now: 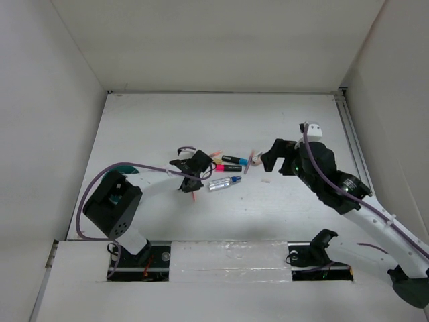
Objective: Sort the stationery into containers
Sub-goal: Pick up the pen from the center of the board, then close the pen cap on the pen.
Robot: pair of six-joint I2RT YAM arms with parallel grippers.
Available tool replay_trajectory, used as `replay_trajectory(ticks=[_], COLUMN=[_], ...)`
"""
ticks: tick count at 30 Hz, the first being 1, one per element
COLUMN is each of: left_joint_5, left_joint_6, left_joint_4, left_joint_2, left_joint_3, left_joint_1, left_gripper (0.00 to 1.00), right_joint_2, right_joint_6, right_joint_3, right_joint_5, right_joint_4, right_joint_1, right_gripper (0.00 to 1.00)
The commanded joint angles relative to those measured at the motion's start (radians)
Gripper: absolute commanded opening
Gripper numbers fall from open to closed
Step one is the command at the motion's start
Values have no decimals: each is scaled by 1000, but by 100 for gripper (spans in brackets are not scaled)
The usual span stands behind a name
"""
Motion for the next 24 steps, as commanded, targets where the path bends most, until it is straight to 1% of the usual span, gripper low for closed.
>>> replay_trajectory(ticks=[1,4,5,7,9,10,11,13,14,16,20,21,23,24], left_joint_5=[-34,-86,-112,-123,-135,-135,-135,-126,-126,-157,-204,-204,-188,-188], left_joint_6=[-26,-47,-60,-60,-60,-49,-37,2,32,60,127,141,209,230], left_joint_4=[-106,-212,-235,-297,-327,-348,-348,-348,-348,-377,-425,-425,-413,-379], left_joint_2=[-11,-73,-106,-134,-178,-195,-214,-267,-281,-303,-324,-324,-366,-379], left_joint_3=[-25,47,64,115,145,155,155,185,200,249,297,312,313,302], left_joint_1=[-16,-62,-80,-91,-91,-91,-91,-91,-91,-67,-48,-48,-48,-48], left_gripper=[0,0,0,0,0,0,0,0,0,0,0,0,0,0], right_joint_2=[76,175,201,279,333,355,393,423,442,455,490,516,548,568], right_joint_6=[-13,19,33,77,131,174,286,405,497,580,772,857,925,965], right_joint_3=[22,12,11,11,11,22,22,31,31,16,2,-7,-7,-7], right_joint_5=[-53,-38,16,65,151,177,197,187,170,143,160,160,145,134], right_joint_4=[81,95,105,105,78,66,38,7,-2,-2,-40,-69,-100,-130], right_joint_1=[-6,-6,-6,3,3,3,-8,-55,-72,-107,-117,-117,-117,-128], right_gripper=[100,100,100,100,100,100,100,100,100,97,93,91,89,89])
